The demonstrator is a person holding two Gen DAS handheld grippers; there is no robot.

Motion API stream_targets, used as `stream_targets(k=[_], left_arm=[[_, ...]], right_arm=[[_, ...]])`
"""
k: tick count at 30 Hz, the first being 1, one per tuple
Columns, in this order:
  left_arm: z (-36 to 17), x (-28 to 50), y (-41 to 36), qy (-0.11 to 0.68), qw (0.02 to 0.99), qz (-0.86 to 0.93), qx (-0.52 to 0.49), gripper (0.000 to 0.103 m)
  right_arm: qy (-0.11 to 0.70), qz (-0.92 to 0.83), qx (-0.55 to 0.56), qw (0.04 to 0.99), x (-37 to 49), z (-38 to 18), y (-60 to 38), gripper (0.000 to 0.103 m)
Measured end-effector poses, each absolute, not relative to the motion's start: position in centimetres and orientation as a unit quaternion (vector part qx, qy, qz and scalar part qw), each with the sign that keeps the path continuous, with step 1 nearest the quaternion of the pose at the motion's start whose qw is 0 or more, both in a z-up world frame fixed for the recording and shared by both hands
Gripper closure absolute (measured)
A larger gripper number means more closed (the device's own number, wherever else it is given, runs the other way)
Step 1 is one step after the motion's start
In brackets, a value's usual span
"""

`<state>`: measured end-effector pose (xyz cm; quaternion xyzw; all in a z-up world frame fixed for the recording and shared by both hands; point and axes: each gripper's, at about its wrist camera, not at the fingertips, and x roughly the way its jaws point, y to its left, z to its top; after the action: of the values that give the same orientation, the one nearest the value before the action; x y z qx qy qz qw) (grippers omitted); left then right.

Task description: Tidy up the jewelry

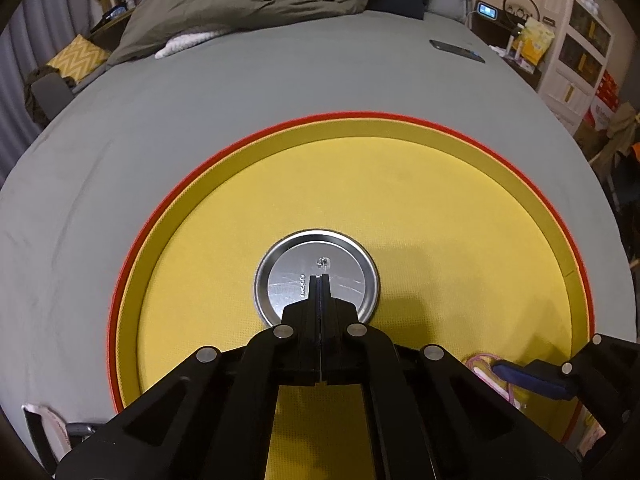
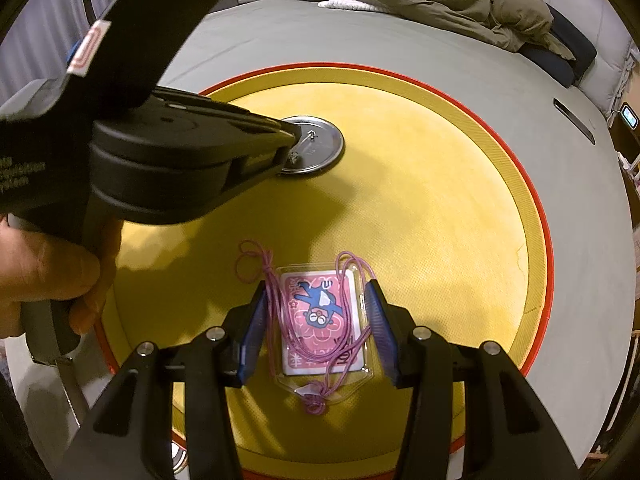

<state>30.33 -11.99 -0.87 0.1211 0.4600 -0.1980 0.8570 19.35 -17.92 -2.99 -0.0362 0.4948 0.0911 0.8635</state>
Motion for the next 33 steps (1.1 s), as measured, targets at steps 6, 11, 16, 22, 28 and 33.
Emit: stream_targets(k=[6, 11, 16, 22, 28, 33], left_arm=[[0.0, 30.1, -12.1, 0.448, 0.864, -0.198, 0.119, 0.103], [0.9, 30.0, -11.9, 0.437, 0.869, -0.197, 0.118, 0.103], [1.4, 30.2, -12.0, 0.441, 0.868, -0.196, 0.119, 0.103], [0.0, 30.6, -12.3, 0.46, 0.855, -0.198, 0.136, 0.088], [-0.8, 31.3, -11.7, 0.468, 0.852, -0.206, 0.117, 0.071], [-1.6, 31.4, -12.3, 0.473, 0.842, -0.216, 0.14, 0.071]], right_arm=[[0.494, 0.093, -0.032, 0.864, 19.1, -2.9, -17.9, 0.058], [0.493, 0.092, -0.032, 0.865, 19.1, -2.7, -18.0, 0.058], [0.491, 0.093, -0.028, 0.866, 19.2, -2.3, -18.1, 0.058], [0.493, 0.093, -0.029, 0.865, 19.4, -2.4, -18.0, 0.058], [0.497, 0.094, -0.027, 0.862, 19.6, -2.8, -18.2, 0.058], [0.497, 0.095, -0.026, 0.862, 19.9, -2.8, -18.3, 0.058]])
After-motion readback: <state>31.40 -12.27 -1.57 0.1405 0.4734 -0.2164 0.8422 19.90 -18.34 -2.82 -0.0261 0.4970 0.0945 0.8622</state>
